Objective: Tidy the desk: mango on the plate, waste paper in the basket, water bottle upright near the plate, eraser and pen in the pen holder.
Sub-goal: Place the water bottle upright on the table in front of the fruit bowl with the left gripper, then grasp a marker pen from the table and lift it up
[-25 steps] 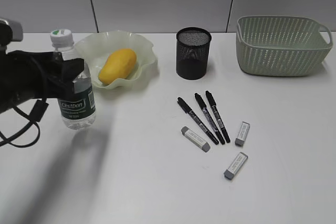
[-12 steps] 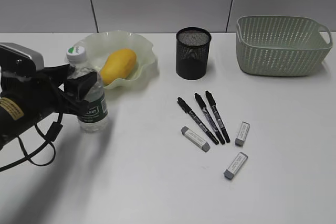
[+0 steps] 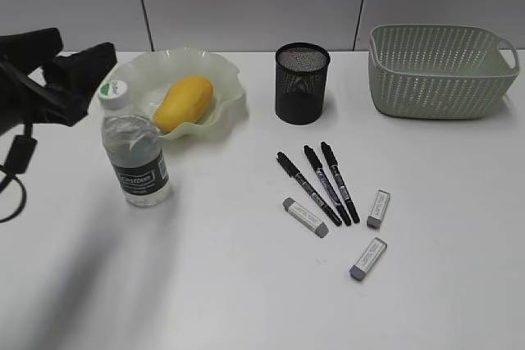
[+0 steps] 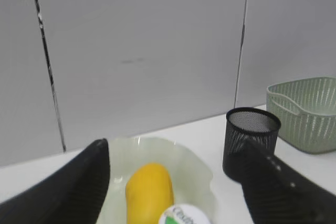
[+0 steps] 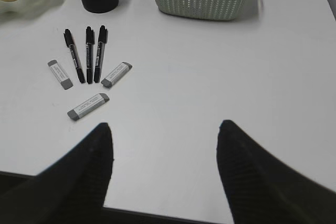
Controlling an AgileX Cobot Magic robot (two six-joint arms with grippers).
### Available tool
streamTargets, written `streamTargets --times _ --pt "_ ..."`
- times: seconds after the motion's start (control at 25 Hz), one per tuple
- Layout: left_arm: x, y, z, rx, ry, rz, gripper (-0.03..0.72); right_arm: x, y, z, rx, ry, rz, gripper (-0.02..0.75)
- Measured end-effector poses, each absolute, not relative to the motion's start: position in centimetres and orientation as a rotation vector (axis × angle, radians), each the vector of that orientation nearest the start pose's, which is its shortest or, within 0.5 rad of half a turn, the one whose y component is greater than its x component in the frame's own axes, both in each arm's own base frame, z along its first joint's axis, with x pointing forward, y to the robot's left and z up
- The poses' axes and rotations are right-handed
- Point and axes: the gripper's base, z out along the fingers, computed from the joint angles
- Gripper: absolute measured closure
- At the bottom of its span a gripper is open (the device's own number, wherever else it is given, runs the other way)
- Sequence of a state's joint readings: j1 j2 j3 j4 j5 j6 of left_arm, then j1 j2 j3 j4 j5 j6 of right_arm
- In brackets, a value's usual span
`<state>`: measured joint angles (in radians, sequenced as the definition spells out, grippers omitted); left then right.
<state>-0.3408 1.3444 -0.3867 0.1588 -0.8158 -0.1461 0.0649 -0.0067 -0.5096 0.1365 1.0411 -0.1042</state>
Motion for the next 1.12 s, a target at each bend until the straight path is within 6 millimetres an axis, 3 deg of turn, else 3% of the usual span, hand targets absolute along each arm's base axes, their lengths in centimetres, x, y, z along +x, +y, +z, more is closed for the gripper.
streamTargets --times 0.2,0.32,0.48,0.6,0.88,0.96,1.12 --pt "18.0 -6.1 27.4 0.299 2.043 -0.205 0.218 -0.7 1.0 28.2 -0.174 1.996 0.138 0.244" --pt "13.0 -3.7 30.1 0.259 2.192 -0.125 0.243 -0.7 1.0 28.2 -0.173 1.996 0.138 0.244" --pt "6.7 -1.2 30.5 0.211 2.297 -0.078 0.252 -0.7 1.0 28.2 -0.169 1.996 0.141 0.244" --pt "3.4 0.1 30.7 0.181 2.215 -0.101 0.254 -0.7 1.0 28.2 -0.168 1.996 0.142 0.244" --pt "0.3 0.8 28.9 0.185 2.061 -0.174 0.253 0.5 1.5 29.0 -0.276 2.009 0.145 0.244" --pt "-0.3 1.0 28.8 0.186 2.022 -0.184 0.253 2.2 2.0 29.5 -0.316 2.034 0.172 0.244" --pt "-0.8 1.1 28.8 0.186 1.993 -0.195 0.253 7.5 2.5 29.6 -0.287 2.153 0.231 0.244"
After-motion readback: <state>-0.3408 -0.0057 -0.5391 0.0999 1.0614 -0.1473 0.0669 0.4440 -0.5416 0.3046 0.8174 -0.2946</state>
